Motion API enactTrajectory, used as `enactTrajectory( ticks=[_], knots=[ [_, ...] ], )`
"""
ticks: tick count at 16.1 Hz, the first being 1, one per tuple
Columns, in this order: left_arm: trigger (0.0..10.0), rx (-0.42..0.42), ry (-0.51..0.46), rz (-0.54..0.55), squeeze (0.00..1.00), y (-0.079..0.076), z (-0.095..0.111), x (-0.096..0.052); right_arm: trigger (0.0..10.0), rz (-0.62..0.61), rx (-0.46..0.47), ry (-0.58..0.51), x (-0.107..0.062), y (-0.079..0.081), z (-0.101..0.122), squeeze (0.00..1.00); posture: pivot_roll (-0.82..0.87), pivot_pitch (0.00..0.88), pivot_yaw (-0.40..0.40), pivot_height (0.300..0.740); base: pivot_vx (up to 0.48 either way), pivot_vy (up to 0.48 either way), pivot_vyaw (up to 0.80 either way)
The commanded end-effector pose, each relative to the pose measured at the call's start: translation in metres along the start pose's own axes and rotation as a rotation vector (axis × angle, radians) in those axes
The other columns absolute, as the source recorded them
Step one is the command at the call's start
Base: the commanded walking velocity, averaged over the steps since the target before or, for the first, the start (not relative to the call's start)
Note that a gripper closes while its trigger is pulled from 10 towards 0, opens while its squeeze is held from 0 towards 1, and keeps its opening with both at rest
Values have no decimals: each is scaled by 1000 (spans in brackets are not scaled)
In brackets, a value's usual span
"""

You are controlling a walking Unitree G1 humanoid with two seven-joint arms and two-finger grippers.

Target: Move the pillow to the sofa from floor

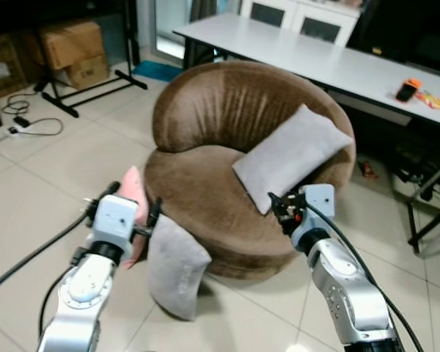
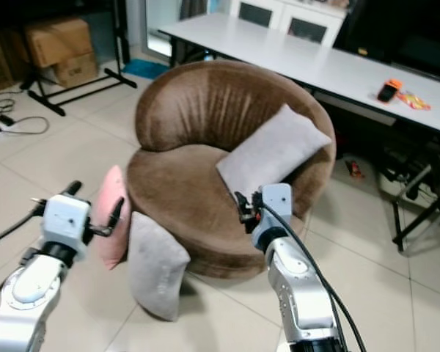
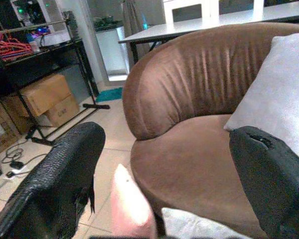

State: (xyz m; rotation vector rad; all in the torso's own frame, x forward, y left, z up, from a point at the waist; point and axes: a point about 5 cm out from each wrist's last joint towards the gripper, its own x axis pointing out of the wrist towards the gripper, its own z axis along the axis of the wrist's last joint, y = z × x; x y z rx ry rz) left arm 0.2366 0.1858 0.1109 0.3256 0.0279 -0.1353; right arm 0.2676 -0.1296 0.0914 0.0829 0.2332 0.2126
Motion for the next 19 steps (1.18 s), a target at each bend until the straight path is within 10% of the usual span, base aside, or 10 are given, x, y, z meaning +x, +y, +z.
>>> enactTrajectory(
  ticks=[1, 19],
  knots=[
    [10000, -10, -30, -45, 0, -8, 6, 5, 10000, -52, -9, -14, -4, -12, 2, 0, 6, 0, -67, 740, 0, 0, 0],
    [10000, -21, -43, -53, 0, 4, 4, 5, 10000, -17, -58, -33, -4, 1, -1, 0, 20, 0, -61, 740, 307, 0, 558]
  ],
)
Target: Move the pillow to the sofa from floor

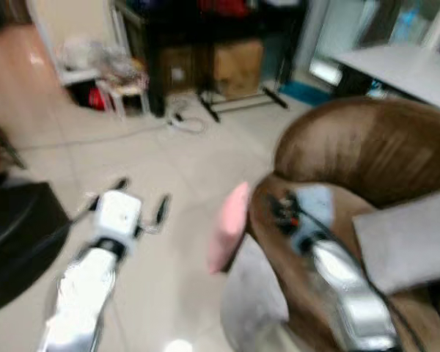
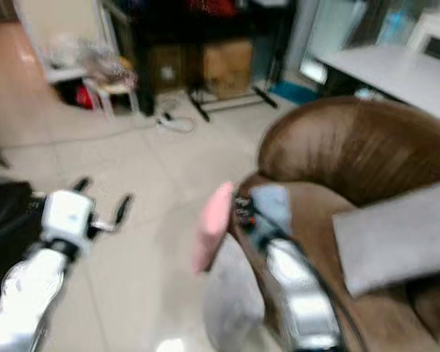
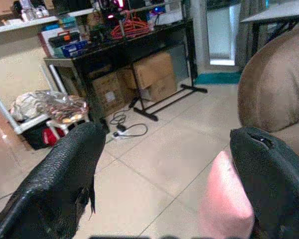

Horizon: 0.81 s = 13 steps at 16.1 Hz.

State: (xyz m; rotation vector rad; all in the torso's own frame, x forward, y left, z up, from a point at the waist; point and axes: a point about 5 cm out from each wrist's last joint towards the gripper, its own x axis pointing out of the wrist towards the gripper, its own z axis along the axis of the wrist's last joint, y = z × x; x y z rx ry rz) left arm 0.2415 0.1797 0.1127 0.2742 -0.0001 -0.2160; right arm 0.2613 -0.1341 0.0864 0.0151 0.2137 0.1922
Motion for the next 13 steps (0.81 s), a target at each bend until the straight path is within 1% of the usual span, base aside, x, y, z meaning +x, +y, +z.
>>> enactTrajectory(
  ticks=[1, 3, 6, 7, 8, 9, 13],
  knots=[
    [10000, 32, 1, 26, 0, 11, 0, 0, 10000, -13, 13, -16, 2, 0, 5, 0, 16, 0, -60, 740, 352, 0, 0],
    [10000, 44, 4, 25, 0, 11, -1, 0, 10000, -36, -1, -15, 1, -4, 4, 0, 13, 0, -60, 740, 287, 0, 0],
    [10000, 75, 35, -4, 0, 7, -9, -2, 10000, -65, 13, -25, -2, -11, 3, 0, 9, 0, -60, 740, 0, 0, 0],
    [10000, 102, 40, -12, 0, 6, -10, -2, 10000, -95, 20, -18, -4, -16, -1, 0, 8, 0, -62, 740, 0, 0, 0],
    [10000, 101, 35, -3, 0, 7, -10, -2, 10000, -125, 47, -14, -5, -22, -5, 0, 8, 0, -62, 736, 0, 0, 0],
    [10000, 95, 31, 7, 0, 7, -9, -1, 10000, -135, 66, -23, -6, -24, -6, 0, 8, 0, -62, 726, 0, 0, 0],
    [10000, 51, 8, 38, 0, 6, -9, 1, 10000, -122, 60, -35, -5, -23, -1, 0, -1, 0, -65, 692, 0, 0, 0]
  ],
)
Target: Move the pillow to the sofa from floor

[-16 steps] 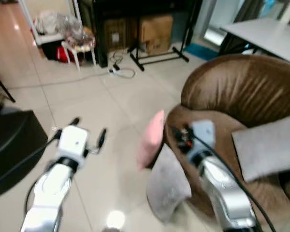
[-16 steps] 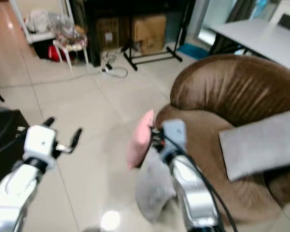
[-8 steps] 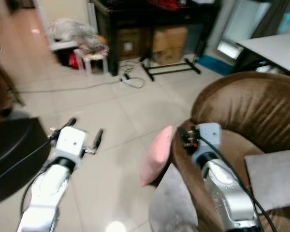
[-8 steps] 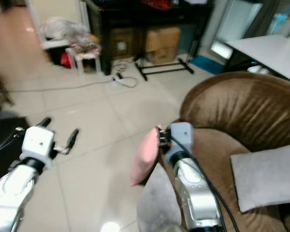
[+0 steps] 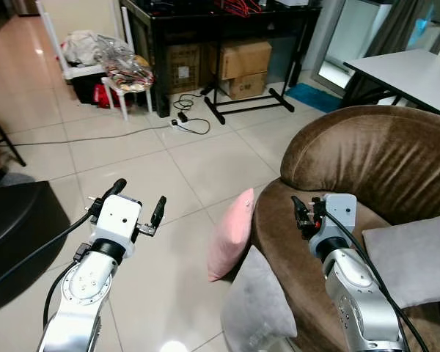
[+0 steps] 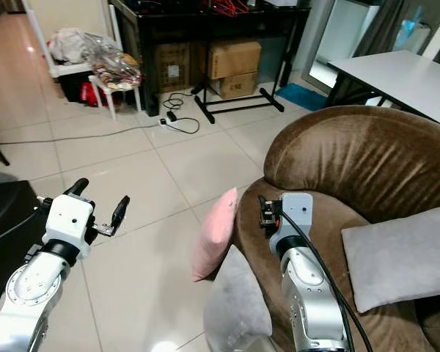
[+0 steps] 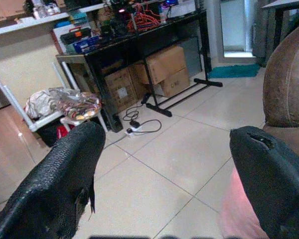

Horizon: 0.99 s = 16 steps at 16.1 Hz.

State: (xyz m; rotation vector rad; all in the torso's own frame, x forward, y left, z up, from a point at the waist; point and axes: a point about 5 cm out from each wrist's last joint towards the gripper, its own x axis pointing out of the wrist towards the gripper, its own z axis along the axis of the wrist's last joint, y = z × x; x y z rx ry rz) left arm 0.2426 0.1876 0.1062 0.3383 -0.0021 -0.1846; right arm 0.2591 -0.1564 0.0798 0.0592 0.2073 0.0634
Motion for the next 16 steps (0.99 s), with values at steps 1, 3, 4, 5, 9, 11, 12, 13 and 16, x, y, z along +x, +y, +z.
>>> enactTrajectory(
  ticks=[1, 3, 4, 5, 9, 11, 12, 13, 16],
  knots=[
    [10000, -17, 2, 10, 0, -2, -2, 1, 10000, 11, 3, -23, 1, 0, 7, 0, -1, 0, -67, 682, 0, 0, 0],
    [10000, -14, 7, 12, 0, -4, -4, 0, 10000, 24, -1, -25, 3, 2, 8, 0, 0, 0, -72, 667, 0, 0, 0],
    [10000, -8, 6, 18, 0, -3, -5, 0, 10000, 34, -2, -26, 4, 3, 8, 0, 1, 0, -74, 653, 0, 0, 0],
    [10000, -7, 5, 19, 0, -3, -5, 0, 10000, 35, -3, -26, 4, 3, 9, 0, 2, 0, -74, 648, 0, 0, 0],
    [10000, -3, 3, 23, 0, -3, -5, 0, 10000, 71, -13, -40, 5, 8, 11, 0, 3, 0, -78, 643, 0, 0, 0],
    [10000, -5, 1, 25, 0, -3, -6, 0, 10000, 70, -17, -39, 6, 7, 12, 0, 3, 0, -79, 643, 0, 0, 0],
    [10000, -7, 1, 25, 0, -4, -6, 0, 10000, 70, -19, -39, 5, 7, 12, 0, 1, 0, -81, 643, 0, 0, 0],
    [10000, -8, 2, 25, 0, -4, -6, 0, 10000, 70, -20, -39, 5, 6, 12, 0, 1, 0, -81, 643, 0, 0, 0],
    [10000, -13, 2, 27, 0, -5, -7, -1, 10000, 72, -25, -32, 5, 6, 11, 0, -1, 0, -83, 643, 0, 0, 0]
  ],
)
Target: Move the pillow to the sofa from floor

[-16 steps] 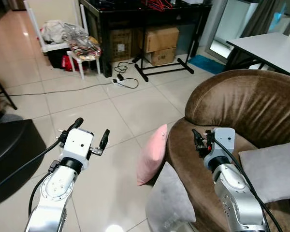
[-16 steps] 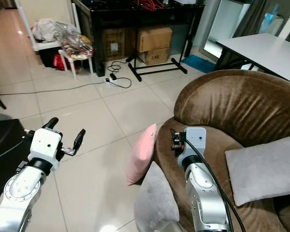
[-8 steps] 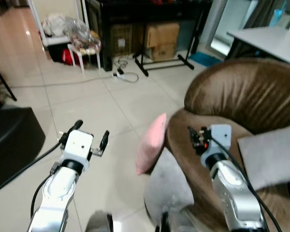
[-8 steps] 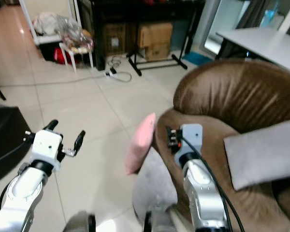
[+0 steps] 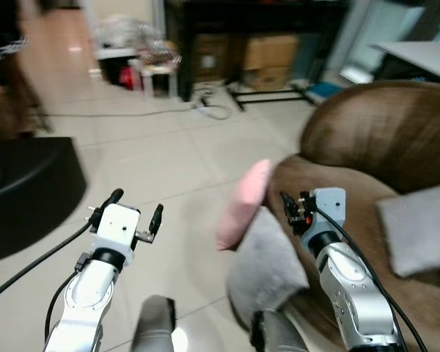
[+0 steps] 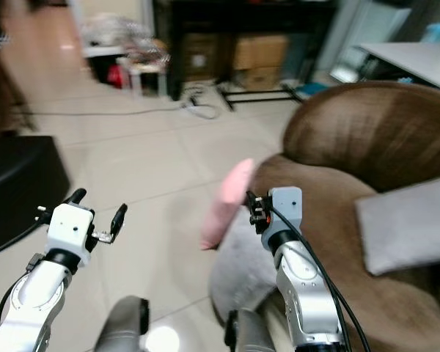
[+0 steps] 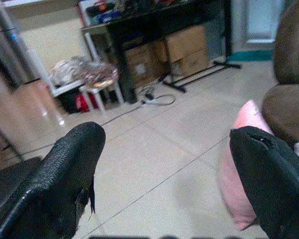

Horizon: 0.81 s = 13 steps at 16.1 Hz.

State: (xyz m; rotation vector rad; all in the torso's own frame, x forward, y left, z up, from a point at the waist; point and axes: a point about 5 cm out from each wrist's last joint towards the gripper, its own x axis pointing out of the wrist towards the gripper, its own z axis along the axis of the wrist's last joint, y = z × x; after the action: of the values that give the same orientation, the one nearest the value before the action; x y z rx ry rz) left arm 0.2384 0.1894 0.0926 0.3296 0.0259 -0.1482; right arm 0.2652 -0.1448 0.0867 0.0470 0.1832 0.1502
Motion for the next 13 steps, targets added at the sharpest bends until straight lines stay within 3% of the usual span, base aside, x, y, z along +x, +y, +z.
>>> enactTrajectory(
  ticks=[1, 13],
  knots=[
    [10000, -4, -30, -4, 0, -2, 6, 2, 10000, -10, -6, -3, 0, -5, 3, 0, -1, 0, -84, 643, 0, 0, 0],
    [10000, -24, -24, 6, 0, -5, 4, -1, 10000, 12, -13, 17, -2, -3, -1, 0, -3, 0, -95, 523, 0, 0, 0]
  ],
)
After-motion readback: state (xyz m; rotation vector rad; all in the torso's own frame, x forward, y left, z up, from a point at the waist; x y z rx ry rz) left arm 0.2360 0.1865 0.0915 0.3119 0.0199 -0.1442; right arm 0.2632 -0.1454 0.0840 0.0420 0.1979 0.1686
